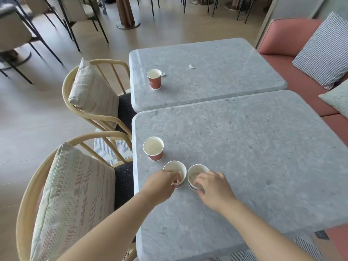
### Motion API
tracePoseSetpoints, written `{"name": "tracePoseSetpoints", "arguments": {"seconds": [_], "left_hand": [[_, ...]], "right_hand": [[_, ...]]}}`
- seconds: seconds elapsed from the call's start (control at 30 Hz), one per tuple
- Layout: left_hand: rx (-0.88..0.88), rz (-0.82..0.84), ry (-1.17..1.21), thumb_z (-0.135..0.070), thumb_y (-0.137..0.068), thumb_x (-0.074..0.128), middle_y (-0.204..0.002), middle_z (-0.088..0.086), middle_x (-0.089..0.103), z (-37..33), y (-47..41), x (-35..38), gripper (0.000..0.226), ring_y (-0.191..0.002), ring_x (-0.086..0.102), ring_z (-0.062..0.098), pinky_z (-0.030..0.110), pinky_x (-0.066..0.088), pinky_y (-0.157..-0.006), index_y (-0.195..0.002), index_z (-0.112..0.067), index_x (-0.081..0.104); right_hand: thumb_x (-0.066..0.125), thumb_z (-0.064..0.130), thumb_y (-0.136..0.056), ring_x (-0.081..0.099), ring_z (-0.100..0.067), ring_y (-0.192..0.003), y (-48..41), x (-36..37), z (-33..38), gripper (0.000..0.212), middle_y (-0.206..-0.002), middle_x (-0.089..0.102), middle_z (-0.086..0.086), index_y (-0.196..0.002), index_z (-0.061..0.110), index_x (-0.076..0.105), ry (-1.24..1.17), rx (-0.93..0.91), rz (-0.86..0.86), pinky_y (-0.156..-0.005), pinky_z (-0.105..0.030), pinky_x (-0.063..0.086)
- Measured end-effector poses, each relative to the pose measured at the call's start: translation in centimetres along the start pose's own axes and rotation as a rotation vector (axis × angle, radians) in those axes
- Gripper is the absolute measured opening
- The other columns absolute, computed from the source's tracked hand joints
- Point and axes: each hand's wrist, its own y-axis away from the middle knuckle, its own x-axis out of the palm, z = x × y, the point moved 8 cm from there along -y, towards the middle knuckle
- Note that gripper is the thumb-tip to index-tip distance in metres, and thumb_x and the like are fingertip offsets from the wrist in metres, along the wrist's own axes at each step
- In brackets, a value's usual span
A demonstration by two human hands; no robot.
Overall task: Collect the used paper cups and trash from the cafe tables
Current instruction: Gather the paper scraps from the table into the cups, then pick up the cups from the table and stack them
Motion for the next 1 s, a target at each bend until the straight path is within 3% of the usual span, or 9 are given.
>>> {"name": "tracePoseSetpoints", "arguments": {"seconds": [0.23,0.43,0.63,0.87,1.0], "left_hand": [[0.029,-0.194,0.067,-0.012,-0.084,0.05,-0.102,-0.003,0.063,-0.5,0.9,-2.9,0.03,-0.097,0.057,0.02,0.03,0.046,-0.073,-0.11,-0.024,0.061],[0.036,-0.47,0.094,-0.011,-0.081,0.059,-0.1,-0.002,0.068,-0.2,1.6,-9.6,0.025,-0.089,0.064,0.02,0.035,0.052,-0.07,-0.104,-0.018,0.065],[-0.013,-0.643,0.103,-0.008,-0.077,0.063,-0.092,-0.005,0.068,1.8,2.2,-14.0,0.024,-0.082,0.062,0.019,0.031,0.049,-0.066,-0.098,-0.018,0.067],[-0.102,-0.644,0.044,-0.007,-0.077,0.061,-0.093,-0.006,0.068,4.2,1.2,-13.8,0.025,-0.082,0.062,0.021,0.033,0.05,-0.059,-0.097,-0.02,0.066],[-0.154,-0.536,0.021,-0.011,-0.08,0.057,-0.1,-0.007,0.066,5.3,-0.3,-11.5,0.026,-0.089,0.061,0.021,0.031,0.048,-0.061,-0.103,-0.023,0.064]], "right_hand": [[0.048,0.019,-0.083,0.054,-0.019,-0.097,-0.7,-1.6,-0.4,0.015,-0.094,0.063,0.006,-0.091,0.021,0.06,0.004,0.076,-0.114,-0.077,-0.029,0.031],[0.056,0.015,-0.078,0.054,-0.022,-0.085,-0.9,-3.9,-0.3,0.004,-0.083,0.062,0.002,-0.079,0.013,0.059,-0.111,0.098,-0.246,-0.072,-0.03,0.038],[0.056,0.012,-0.08,0.053,-0.02,-0.085,-1.5,-5.0,0.8,0.007,-0.084,0.063,0.002,-0.082,0.012,0.062,-0.176,0.083,-0.313,-0.067,-0.027,0.041],[0.055,0.012,-0.081,0.052,-0.014,-0.092,-2.4,-4.8,0.9,0.013,-0.09,0.063,0.008,-0.088,0.018,0.063,-0.227,0.12,-0.305,-0.067,-0.027,0.045],[0.055,0.011,-0.081,0.052,-0.014,-0.094,-2.8,-4.4,0.5,0.014,-0.091,0.063,0.009,-0.088,0.018,0.064,-0.238,0.147,-0.3,-0.067,-0.027,0.045]]}}
